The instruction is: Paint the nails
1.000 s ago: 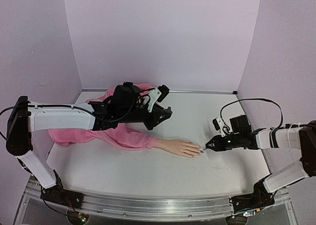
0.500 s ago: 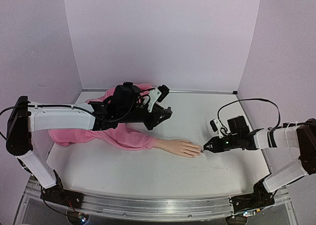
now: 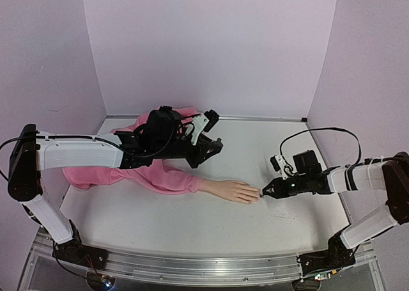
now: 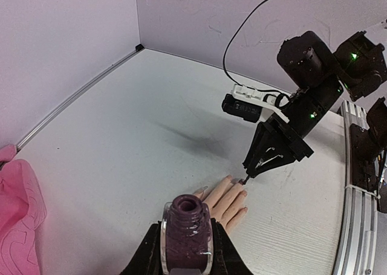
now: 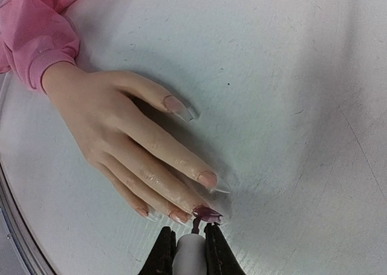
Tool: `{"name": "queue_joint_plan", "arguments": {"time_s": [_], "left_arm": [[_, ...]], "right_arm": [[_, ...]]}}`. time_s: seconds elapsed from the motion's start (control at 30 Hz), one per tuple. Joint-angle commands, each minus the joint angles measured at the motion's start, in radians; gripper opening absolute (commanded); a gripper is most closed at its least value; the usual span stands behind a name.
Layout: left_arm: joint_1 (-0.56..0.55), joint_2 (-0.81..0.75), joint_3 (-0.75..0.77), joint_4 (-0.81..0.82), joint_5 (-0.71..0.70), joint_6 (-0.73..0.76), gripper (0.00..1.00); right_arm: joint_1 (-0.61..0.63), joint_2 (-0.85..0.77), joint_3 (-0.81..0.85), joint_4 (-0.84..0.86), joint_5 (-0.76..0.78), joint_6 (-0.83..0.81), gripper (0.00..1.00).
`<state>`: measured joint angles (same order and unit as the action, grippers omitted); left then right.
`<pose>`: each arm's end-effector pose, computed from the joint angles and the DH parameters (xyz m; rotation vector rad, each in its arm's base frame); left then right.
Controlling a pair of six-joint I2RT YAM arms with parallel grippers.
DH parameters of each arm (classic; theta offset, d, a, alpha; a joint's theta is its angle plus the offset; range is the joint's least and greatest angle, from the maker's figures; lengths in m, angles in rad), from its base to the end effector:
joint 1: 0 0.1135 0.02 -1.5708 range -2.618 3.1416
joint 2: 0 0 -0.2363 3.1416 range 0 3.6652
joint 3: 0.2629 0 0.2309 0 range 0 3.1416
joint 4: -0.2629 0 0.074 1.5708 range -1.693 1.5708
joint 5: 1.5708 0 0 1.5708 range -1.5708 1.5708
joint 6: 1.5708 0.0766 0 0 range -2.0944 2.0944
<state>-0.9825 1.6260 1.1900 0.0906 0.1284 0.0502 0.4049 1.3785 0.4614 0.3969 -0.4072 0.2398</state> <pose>0.2147 -0.3395 0.2589 1.0574 1.6810 -0.7407 0.2485 0.1395 0.1332 -0.4303 2.1049 0.8094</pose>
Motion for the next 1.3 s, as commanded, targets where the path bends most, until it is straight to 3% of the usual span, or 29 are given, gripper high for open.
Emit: {"name": "queue_joint_plan", "arguments": {"time_s": [0.0,1.27], "left_arm": [[0.004,-0.023,0.015,0.071,-0.006,-0.009,0.00],[0.004,-0.022,0.015,0.071,-0.008,-0.006,0.00]], "right_arm": [[0.008,0.009,0.031,0.013,-0.005,-0.010,0.00],[0.014,0.007,0.026,0.030,0.000,-0.017,0.00]]}}
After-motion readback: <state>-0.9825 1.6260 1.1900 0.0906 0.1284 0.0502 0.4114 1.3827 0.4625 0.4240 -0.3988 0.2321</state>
